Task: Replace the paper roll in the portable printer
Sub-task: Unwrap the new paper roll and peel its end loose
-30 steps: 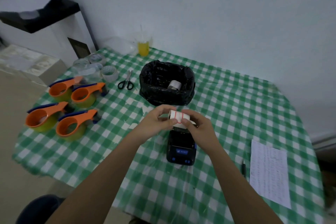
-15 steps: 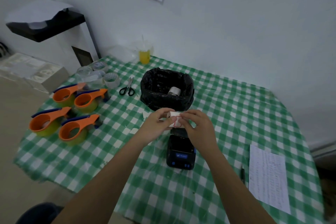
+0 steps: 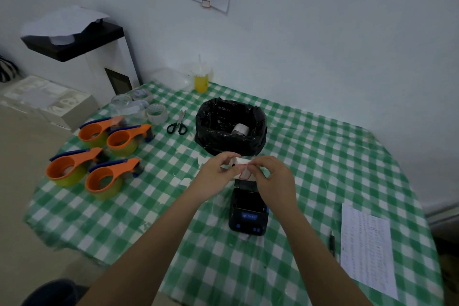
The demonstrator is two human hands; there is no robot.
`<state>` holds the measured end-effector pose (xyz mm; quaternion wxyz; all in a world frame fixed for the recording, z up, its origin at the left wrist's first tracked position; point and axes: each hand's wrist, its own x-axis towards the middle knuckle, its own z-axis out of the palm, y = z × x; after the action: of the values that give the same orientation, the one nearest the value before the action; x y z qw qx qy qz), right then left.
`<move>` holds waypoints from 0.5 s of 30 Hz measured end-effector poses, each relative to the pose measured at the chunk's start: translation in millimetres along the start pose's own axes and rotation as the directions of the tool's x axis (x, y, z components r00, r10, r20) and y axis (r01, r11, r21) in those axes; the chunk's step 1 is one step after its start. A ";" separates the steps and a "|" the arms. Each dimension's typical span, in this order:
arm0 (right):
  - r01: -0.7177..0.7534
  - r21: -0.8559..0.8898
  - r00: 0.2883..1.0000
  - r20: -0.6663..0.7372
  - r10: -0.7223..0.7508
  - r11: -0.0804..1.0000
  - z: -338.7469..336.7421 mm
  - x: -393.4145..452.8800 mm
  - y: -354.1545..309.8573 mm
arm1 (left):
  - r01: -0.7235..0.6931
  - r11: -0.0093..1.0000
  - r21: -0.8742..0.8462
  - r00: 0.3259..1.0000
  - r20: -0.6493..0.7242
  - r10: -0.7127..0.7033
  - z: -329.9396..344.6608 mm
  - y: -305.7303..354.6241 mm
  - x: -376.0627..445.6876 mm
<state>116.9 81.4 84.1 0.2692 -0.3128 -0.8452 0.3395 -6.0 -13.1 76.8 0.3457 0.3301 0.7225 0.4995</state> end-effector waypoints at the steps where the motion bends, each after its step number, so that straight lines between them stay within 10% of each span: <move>1: 0.000 -0.008 1.000 0.002 0.000 1.000 0.7 -0.2 -0.7 | -0.002 1.000 0.013 1.000 -0.006 0.002 0.4 0.7 -0.3; 15: 0.051 0.071 0.998 0.018 -0.052 0.996 10.8 -5.1 2.9 | 0.009 0.997 -0.080 1.000 -0.009 -0.010 -3.2 2.1 -5.8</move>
<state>114.1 75.0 74.0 0.2803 -0.2779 -0.8432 0.3650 -5.3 -18.8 80.7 0.3577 0.3101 0.7050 0.5280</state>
